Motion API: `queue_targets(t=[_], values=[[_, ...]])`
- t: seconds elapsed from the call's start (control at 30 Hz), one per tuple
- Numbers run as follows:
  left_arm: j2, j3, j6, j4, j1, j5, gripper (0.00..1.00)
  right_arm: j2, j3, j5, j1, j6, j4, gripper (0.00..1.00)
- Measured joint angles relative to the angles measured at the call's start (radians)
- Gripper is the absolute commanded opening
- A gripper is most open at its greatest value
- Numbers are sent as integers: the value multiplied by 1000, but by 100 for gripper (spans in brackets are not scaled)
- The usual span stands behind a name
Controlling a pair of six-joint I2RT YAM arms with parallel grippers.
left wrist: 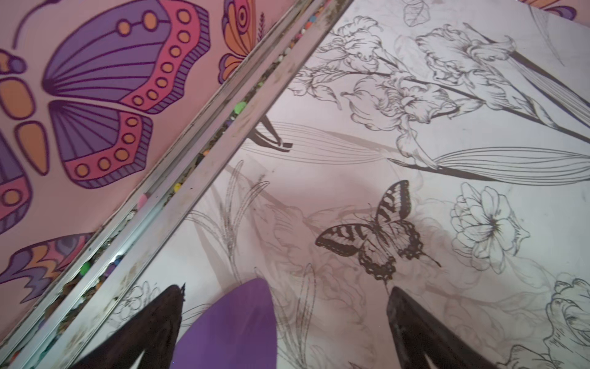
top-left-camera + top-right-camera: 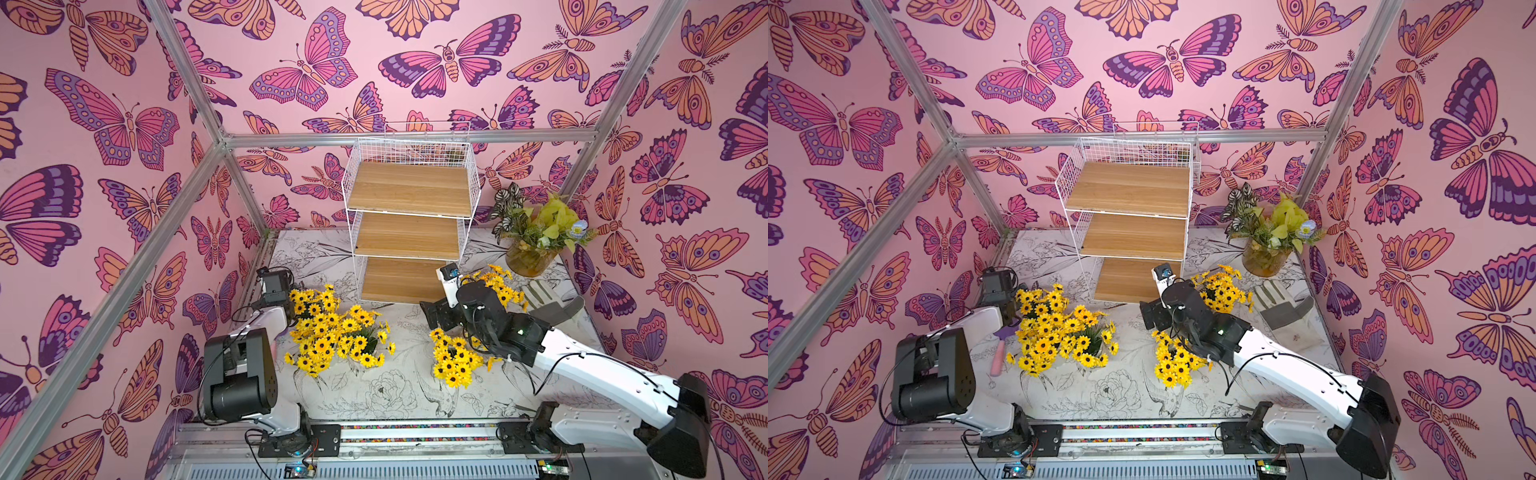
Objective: Take the sunflower pots off the shelves
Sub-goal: Reset both arms
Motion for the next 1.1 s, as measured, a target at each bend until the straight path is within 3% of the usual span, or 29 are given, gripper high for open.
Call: queue_targets(t=[0.3,0.47,0.73,1.1], values=[[35,-2,31,64,-23,32,99,-16,2,-33,-78,3,-2,99],[11,-80,56,201,-40,103,99,12,2,-53,-173,6,-2,99],[5,-110,100,276,-51,180,99,31,-23,-69,-323,6,16,99],[-19,-161,153,356,-66,255,99,66,-103,53,-346,-52,143,99]])
